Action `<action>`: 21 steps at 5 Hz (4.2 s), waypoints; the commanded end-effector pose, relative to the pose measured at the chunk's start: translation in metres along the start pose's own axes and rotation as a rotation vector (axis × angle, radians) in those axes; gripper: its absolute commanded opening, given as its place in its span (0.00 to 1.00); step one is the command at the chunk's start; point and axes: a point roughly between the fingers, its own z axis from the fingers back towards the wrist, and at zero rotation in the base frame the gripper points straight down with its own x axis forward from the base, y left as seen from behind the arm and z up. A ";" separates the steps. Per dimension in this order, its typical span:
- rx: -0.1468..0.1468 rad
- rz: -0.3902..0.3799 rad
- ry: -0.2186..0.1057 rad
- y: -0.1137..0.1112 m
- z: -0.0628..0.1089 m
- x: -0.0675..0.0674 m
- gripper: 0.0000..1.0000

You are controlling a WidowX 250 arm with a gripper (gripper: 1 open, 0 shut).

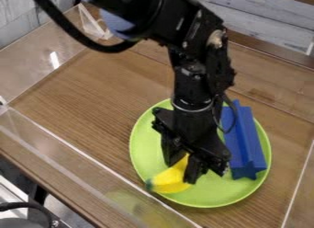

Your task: Remove the banana from inside the green plate and put it on the table

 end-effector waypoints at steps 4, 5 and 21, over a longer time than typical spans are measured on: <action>-0.007 0.007 -0.044 0.005 0.025 0.007 0.00; -0.008 0.006 -0.038 0.006 0.028 0.006 0.00; 0.082 0.197 0.000 0.153 0.072 0.016 0.00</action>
